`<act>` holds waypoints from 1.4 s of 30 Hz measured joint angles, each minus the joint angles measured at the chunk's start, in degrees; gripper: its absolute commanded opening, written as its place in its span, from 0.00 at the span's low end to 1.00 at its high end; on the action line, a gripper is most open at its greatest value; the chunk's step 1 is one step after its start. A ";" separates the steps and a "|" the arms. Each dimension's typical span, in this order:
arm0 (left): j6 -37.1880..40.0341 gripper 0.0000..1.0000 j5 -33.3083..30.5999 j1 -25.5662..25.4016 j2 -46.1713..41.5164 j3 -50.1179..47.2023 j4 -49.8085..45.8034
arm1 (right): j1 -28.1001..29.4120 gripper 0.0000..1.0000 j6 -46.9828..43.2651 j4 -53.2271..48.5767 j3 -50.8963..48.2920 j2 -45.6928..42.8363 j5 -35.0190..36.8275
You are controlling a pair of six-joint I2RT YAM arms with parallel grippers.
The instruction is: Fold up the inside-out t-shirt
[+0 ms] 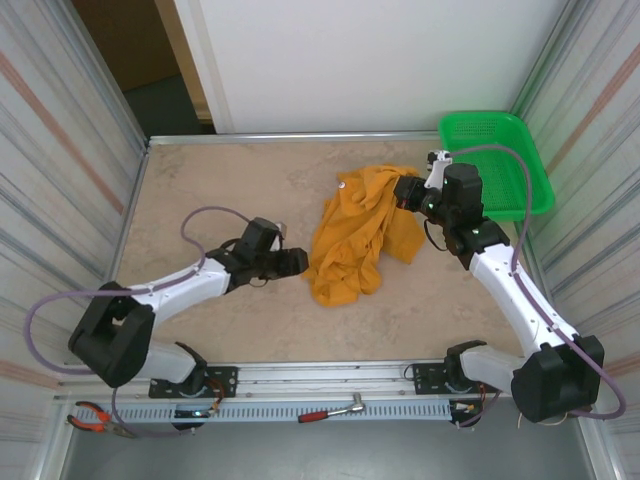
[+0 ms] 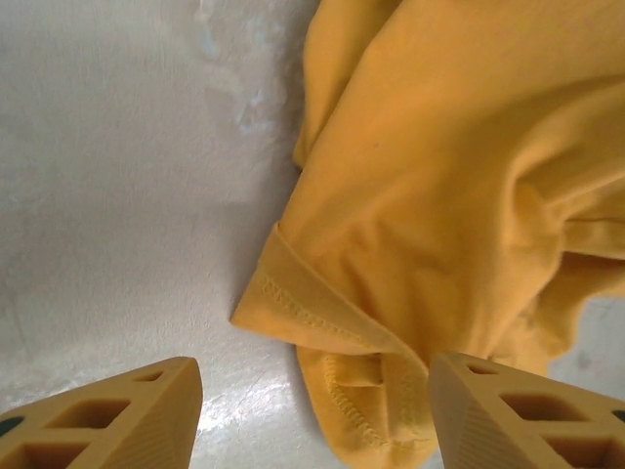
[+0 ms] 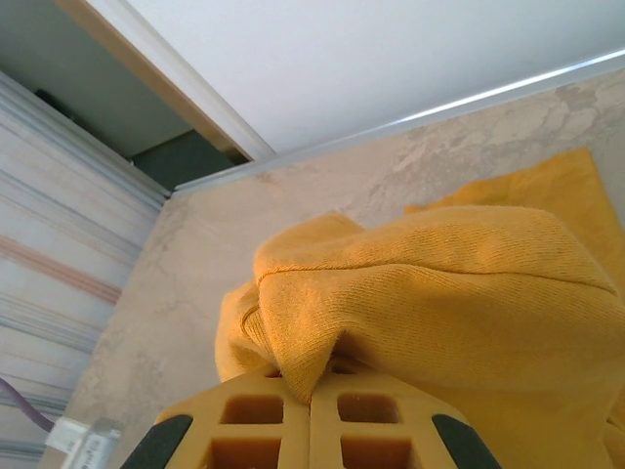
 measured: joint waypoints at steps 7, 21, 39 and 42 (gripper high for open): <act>-3.23 0.69 -3.85 -5.62 5.77 1.09 0.44 | 0.00 0.00 0.44 -0.26 0.00 -0.11 0.00; -6.08 0.68 -10.25 -10.14 9.11 5.09 4.61 | 0.02 0.00 1.01 -0.74 0.04 -1.09 -0.04; 2.64 0.55 -9.49 11.39 -18.34 15.93 1.27 | -9.79 0.00 2.89 -8.72 32.57 -1.77 -1.40; 4.17 0.70 -8.17 19.08 -22.40 17.31 1.25 | -9.03 0.00 4.20 -7.37 39.54 -1.20 -1.99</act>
